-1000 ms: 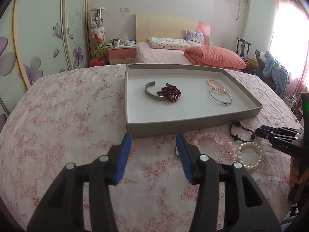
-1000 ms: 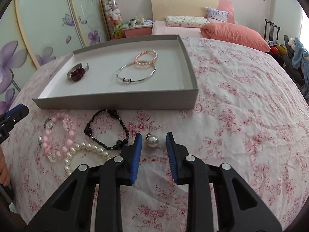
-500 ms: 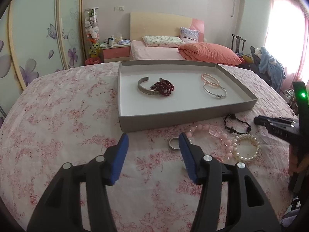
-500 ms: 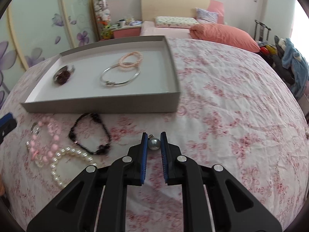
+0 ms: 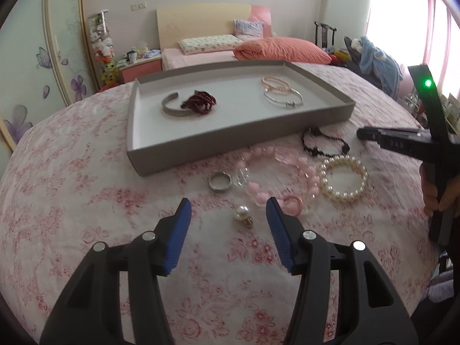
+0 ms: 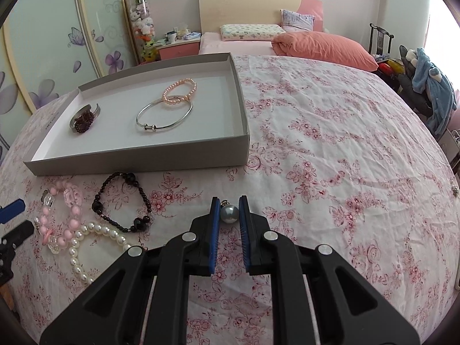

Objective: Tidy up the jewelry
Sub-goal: 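Grasp the gray pearl earring beside the black bracelet with the right tool, then lower the left tool onto the white pearl earring while the right tool holds its earring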

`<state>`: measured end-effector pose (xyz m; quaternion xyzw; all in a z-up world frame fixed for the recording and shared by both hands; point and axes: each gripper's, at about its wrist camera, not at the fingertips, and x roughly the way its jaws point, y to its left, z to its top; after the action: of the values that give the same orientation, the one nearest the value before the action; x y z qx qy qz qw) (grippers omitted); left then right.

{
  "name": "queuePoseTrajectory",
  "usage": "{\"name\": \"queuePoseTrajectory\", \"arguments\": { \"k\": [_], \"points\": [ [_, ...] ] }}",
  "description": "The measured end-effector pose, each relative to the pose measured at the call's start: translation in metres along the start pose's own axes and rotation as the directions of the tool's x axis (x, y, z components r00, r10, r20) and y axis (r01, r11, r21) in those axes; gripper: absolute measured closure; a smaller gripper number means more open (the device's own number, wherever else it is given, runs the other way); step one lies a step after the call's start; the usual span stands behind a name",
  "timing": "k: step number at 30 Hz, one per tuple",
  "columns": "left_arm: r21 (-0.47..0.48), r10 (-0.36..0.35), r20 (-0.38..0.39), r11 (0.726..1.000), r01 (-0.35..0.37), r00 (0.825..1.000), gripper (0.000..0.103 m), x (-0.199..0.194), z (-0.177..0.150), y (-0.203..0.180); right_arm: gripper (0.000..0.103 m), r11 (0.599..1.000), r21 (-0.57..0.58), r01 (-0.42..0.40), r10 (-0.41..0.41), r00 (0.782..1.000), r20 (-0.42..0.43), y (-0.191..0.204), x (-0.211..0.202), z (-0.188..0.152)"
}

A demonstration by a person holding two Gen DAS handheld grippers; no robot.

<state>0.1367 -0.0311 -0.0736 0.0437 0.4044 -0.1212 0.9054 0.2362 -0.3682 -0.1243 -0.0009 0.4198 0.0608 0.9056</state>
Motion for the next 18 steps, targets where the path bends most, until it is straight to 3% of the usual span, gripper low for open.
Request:
{"name": "queuePoseTrajectory", "arguments": {
  "k": [9, 18],
  "points": [
    [0.026, 0.018, -0.066, 1.0, -0.017, 0.998, 0.06, 0.013, -0.001, -0.006, 0.089, 1.0, 0.0, 0.0, 0.0, 1.0, 0.0, 0.001, 0.0, 0.0],
    [0.051, 0.039, -0.06, 0.998, -0.036, 0.997, 0.074, 0.016, 0.003, -0.014, 0.089, 1.0, 0.0, 0.0, 0.0, 1.0, 0.0, 0.001, 0.0, 0.0]
  ]
}}
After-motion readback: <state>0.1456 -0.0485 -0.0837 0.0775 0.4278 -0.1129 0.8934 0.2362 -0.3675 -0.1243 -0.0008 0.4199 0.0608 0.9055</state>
